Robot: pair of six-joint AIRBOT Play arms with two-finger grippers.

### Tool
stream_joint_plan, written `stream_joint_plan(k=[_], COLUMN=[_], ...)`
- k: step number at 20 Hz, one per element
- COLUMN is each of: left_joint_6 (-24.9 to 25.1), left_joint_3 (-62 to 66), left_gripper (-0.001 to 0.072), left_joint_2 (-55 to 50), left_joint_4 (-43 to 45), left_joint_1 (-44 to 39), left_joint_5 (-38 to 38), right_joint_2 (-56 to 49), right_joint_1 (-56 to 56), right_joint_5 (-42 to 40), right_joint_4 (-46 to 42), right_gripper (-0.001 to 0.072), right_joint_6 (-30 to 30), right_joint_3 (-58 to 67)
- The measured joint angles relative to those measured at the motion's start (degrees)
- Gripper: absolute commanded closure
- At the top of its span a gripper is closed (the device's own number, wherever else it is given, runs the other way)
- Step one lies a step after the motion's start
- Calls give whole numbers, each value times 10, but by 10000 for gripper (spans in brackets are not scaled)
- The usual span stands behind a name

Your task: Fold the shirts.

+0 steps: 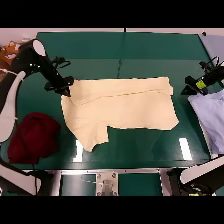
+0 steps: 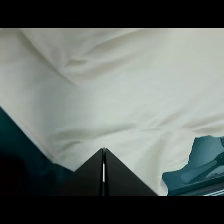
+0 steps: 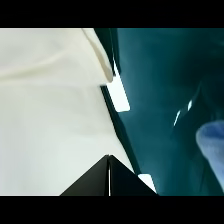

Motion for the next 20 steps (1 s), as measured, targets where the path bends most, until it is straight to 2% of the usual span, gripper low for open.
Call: stream_joint_plan(k=[3, 5, 6, 7, 8, 9, 10, 14, 19, 20], left_joint_6=[4, 3, 0, -6, -14, -21, -28, -36, -35, -35], left_joint_3=[-99, -203, -256, -314, -363, -409, -456, -601, -697, -704], left_gripper=[685, 684, 682, 513, 157, 38, 62, 63, 64, 100], left_joint_2=[94, 179, 223, 265, 302, 332, 356, 400, 404, 398], left_joint_4=[20, 31, 31, 32, 38, 36, 25, -38, -117, -134], left_joint_1=[-8, -11, -13, -14, -13, -13, -14, -27, -75, -85], left_joint_5=[8, 40, 57, 79, 105, 129, 153, 274, 430, 452], right_joint_2=[92, 173, 214, 254, 287, 317, 337, 374, 366, 362], right_joint_1=[-10, -21, -25, -27, -28, -31, -31, -28, -16, -15], right_joint_5=[-7, -32, -46, -62, -80, -99, -116, -203, -289, -305], right_joint_4=[-13, -18, -19, -18, -15, -5, 4, 64, 138, 151], right_gripper=[698, 696, 660, 484, 294, 245, 245, 240, 240, 252], right_joint_6=[8, 17, 24, 29, 32, 35, 38, 40, 42, 42], right_joint_3=[-124, -233, -287, -344, -393, -442, -482, -600, -646, -649])
